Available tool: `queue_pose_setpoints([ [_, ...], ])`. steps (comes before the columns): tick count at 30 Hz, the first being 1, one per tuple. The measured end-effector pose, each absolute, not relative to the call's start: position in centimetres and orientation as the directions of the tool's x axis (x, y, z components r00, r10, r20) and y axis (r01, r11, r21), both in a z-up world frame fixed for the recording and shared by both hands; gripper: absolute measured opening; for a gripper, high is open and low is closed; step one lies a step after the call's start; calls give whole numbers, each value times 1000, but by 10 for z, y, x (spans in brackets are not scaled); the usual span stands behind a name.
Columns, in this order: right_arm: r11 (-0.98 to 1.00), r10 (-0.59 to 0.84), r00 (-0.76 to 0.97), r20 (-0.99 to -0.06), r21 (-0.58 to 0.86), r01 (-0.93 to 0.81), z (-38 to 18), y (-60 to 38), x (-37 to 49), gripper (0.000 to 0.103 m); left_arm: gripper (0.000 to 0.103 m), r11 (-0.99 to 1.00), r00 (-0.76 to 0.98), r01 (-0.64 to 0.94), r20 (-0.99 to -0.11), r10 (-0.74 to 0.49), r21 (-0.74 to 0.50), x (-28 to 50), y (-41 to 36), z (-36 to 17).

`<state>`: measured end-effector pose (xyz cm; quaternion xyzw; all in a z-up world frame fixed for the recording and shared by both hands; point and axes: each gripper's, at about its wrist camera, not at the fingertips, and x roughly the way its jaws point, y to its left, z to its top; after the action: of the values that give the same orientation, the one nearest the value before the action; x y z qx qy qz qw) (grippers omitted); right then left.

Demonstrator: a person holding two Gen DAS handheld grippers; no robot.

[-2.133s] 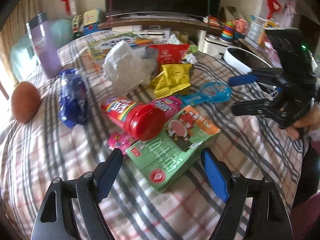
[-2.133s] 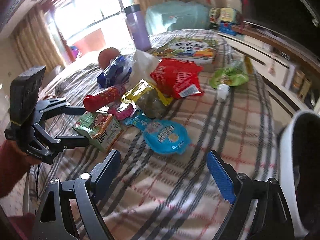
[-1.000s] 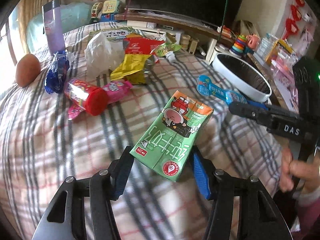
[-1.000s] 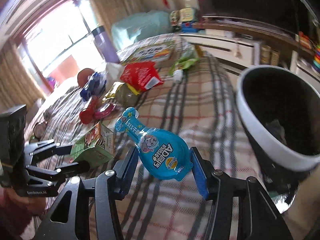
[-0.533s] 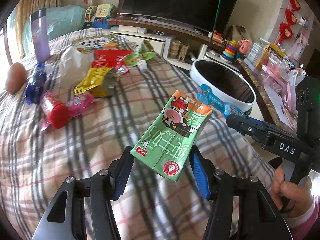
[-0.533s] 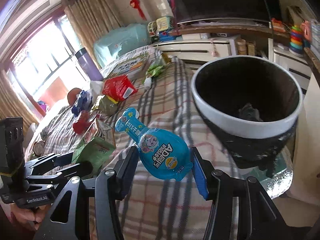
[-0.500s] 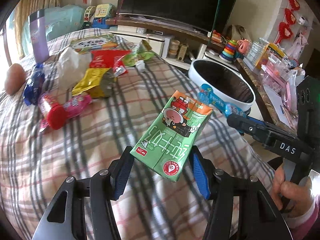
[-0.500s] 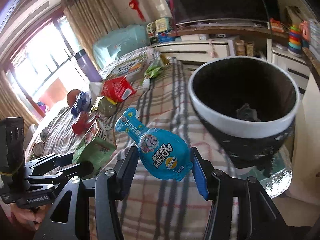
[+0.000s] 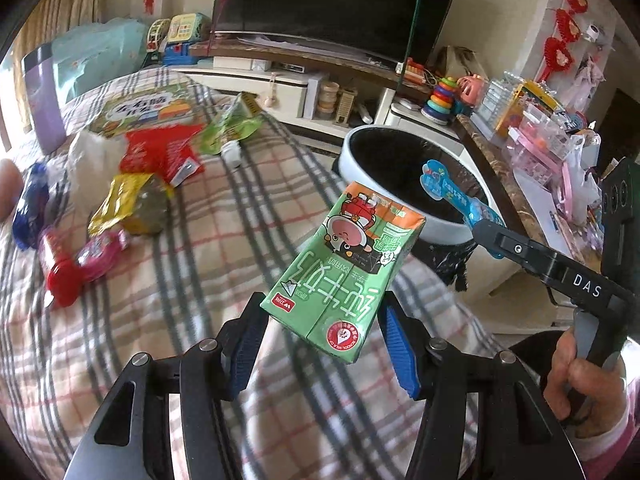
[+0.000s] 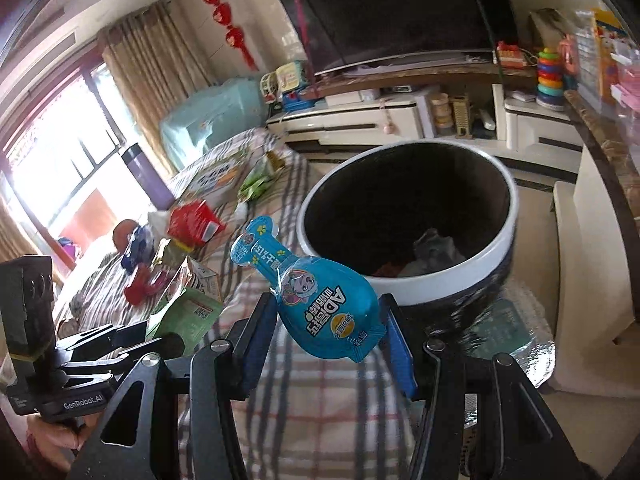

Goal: Collect trash
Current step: 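Carry the green carton and blue candy pack over the bin opening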

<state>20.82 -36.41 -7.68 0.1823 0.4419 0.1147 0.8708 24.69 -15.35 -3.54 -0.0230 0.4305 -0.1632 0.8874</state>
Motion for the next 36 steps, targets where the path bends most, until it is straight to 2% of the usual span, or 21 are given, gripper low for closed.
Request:
queue_pose_setpoints([
  [36,925,274,605,-748,376,46,-77,-414,239,53,55,926,564,350,-757,-329,-142,309,-218,-34],
])
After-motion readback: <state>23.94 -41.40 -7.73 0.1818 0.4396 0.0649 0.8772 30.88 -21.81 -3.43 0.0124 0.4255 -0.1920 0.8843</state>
